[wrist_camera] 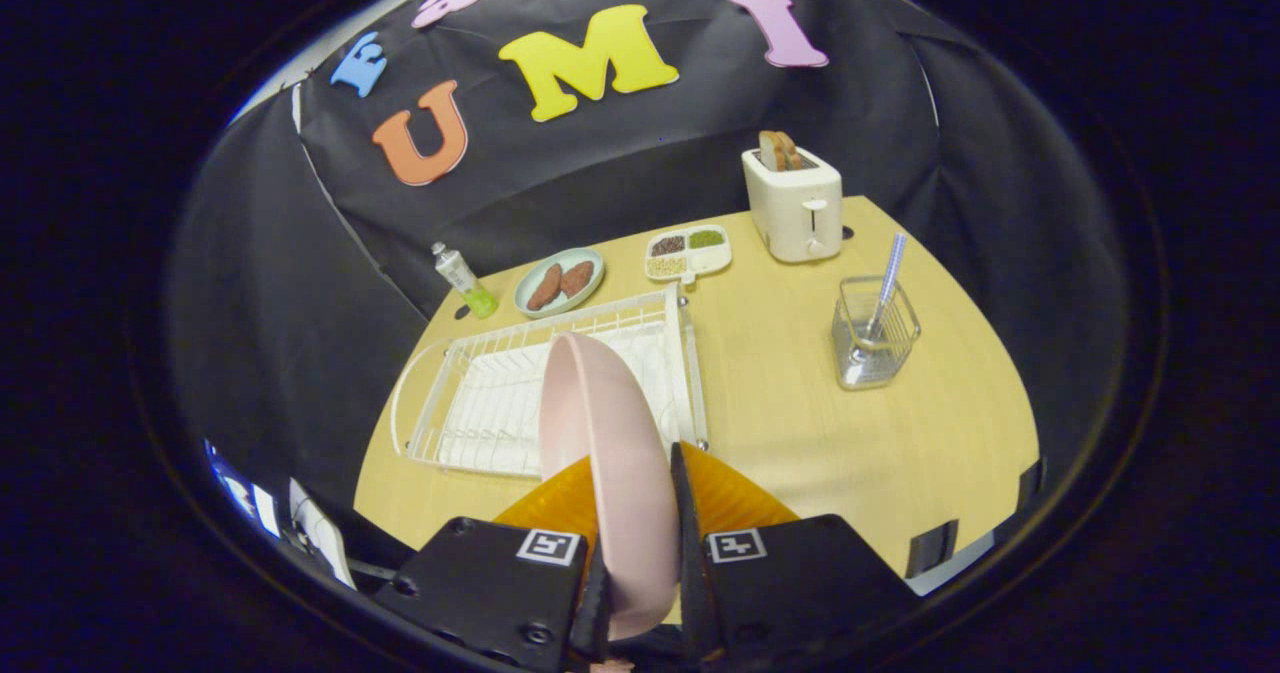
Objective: Take the plate from the dish rack, then take the spoon from the basket and place it into the plate.
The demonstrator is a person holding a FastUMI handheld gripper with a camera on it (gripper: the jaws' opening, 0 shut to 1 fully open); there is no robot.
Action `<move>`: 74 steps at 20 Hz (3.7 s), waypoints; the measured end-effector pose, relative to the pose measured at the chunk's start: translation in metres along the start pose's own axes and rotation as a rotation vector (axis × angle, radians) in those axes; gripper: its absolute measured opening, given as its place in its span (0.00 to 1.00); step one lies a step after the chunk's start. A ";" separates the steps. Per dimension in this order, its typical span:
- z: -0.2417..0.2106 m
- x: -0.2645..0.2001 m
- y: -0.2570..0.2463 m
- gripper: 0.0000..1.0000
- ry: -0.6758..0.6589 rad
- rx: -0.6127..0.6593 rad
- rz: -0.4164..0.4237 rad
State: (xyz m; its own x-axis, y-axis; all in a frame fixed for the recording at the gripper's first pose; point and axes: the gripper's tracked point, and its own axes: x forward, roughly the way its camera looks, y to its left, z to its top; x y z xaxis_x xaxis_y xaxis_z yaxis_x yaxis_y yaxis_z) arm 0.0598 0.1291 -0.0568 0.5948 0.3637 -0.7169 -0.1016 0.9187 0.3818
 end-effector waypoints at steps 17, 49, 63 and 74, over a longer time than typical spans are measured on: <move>-0.098 0.064 -0.037 0.36 0.125 0.390 0.210; 0.114 -0.047 -0.183 0.99 -0.659 -0.372 -0.231; 0.229 0.121 -0.247 0.79 -0.426 -0.144 -0.056; 0.220 0.093 -0.236 0.19 -0.424 0.017 0.014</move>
State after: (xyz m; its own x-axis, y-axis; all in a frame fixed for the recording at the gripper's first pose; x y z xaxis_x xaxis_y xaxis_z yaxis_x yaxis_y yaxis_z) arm 0.3143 -0.0878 -0.0854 0.8693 0.2775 -0.4090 -0.1015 0.9101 0.4018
